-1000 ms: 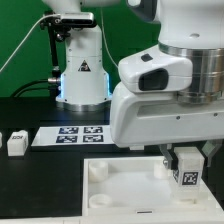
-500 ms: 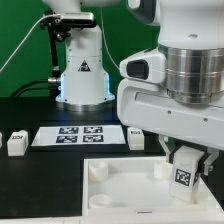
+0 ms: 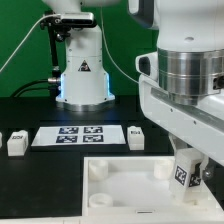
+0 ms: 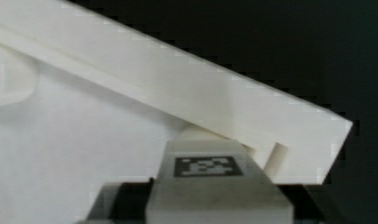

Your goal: Assemble one leg

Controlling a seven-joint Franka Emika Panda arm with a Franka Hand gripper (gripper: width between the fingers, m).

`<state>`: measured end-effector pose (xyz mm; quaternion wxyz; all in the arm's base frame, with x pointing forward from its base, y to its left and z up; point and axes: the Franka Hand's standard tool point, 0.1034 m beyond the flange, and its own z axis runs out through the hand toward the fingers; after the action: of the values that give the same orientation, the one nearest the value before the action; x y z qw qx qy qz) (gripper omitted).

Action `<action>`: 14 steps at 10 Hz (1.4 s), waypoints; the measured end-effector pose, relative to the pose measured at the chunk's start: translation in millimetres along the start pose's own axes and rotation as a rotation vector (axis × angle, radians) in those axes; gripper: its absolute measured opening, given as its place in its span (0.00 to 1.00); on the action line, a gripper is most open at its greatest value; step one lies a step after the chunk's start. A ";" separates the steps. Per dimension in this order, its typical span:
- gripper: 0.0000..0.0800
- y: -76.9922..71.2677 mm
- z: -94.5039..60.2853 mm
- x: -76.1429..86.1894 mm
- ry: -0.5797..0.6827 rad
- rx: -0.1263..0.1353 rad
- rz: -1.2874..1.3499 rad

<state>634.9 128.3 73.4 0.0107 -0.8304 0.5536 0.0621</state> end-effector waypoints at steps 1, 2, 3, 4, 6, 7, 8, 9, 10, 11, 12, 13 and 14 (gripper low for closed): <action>0.37 -0.1 0.1 -0.5 0.000 0.000 -0.005; 0.60 -0.1 0.1 -0.5 -0.001 0.000 -0.050; 0.74 -0.2 0.1 -1.1 -0.003 0.001 -0.047; 0.74 0.1 0.3 0.0 -0.001 -0.002 -0.149; 0.81 2.5 0.3 2.6 -0.011 -0.025 -0.415; 0.81 2.5 -0.6 5.1 -0.007 -0.040 -0.604; 0.81 2.1 -0.5 6.4 -0.003 -0.050 -0.762; 0.81 2.2 0.1 6.1 0.000 -0.056 -0.870; 0.81 2.5 0.3 5.6 0.005 -0.068 -0.999; 0.81 2.8 0.5 5.5 0.001 -0.071 -1.132; 0.81 2.7 0.5 5.0 -0.002 -0.072 -1.215; 0.81 2.7 0.7 4.6 -0.005 -0.073 -1.305; 0.81 3.1 0.9 5.5 -0.009 -0.074 -1.394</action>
Offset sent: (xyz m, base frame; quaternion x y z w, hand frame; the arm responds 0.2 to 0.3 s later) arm 0.0000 0.0000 0.0000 0.0000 0.0000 0.0000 1.0000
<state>634.0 122.1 72.1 0.0222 -0.9916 -0.1110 0.0629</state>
